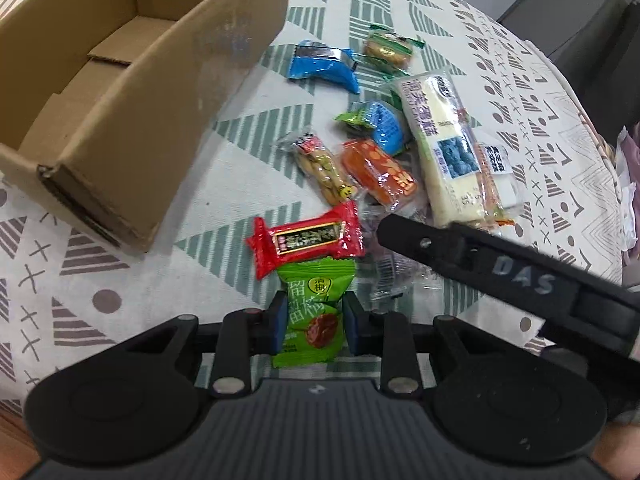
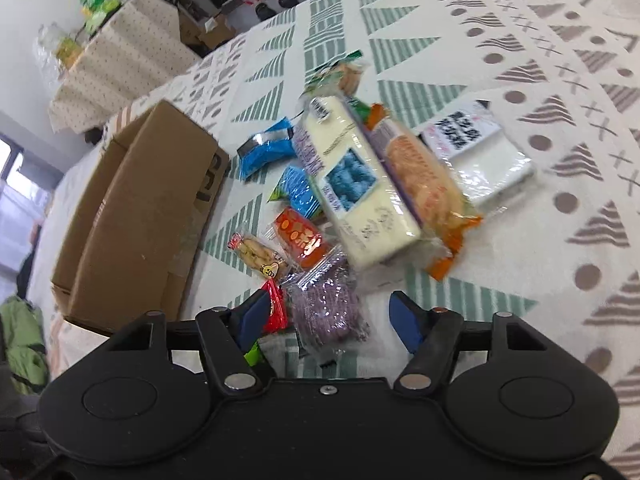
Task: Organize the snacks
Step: 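Close the right tool on the purple mesh candy bag while the left tool lifts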
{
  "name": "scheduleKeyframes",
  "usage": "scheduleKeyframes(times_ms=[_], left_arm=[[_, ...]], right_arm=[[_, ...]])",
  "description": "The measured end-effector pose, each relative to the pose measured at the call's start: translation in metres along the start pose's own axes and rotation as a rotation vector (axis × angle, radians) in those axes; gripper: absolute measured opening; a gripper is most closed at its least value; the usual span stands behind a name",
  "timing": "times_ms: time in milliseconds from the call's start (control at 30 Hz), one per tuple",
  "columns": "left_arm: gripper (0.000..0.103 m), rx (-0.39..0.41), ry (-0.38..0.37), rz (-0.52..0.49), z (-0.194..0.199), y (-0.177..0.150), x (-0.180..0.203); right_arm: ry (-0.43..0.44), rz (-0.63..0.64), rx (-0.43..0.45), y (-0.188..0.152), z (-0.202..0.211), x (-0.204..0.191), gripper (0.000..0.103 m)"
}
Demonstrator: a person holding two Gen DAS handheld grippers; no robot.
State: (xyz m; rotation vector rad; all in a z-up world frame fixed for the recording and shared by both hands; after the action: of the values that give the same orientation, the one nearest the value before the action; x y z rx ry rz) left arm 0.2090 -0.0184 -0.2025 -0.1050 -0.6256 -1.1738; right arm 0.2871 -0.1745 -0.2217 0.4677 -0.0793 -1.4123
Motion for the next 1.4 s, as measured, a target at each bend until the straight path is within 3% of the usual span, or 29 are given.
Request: scheduleKeyframes(times_ms=[67,167,267,1033,1400], left_arm=[[0.028,0.007,0.006,-0.001,0.003,0.001,-0.003],[0.028,0.011,0.008,0.009,0.006,0.002,-0.006],[0.028,0.023,0.014,0.002,0.01,0.001,-0.006],[0.028,0.142,0.028,-0.067,0.083,-0.003,0.011],[0.028,0.196,0.009,-0.06,0.121,0.01,0.005]], right_arm=[[-0.021,0.041,0.011,-0.002,0.0,-0.007,0.062],[-0.039,0.069,0.002,-0.006,0.001,-0.008,0.041],[-0.019,0.062,-0.004,-0.007,0.003,-0.008,0.034],[0.082,0.034,0.134,-0.012,0.062,-0.022,0.032],[0.115,0.029,0.146,-0.008,0.085,-0.034,0.032]])
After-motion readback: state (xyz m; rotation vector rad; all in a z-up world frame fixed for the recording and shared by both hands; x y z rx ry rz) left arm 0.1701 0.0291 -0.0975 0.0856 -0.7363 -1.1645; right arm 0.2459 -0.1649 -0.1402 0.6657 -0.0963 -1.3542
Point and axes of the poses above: each gripper's, at about its wrist camera, not at the fingertips, and z roughly against the way its jaws point, x to its right, y to its top, the point moved 2 cm from there along -z, roughly the way its jaws point, and after that the axes turned 15 degrees about -y, right-handed, at the moved point
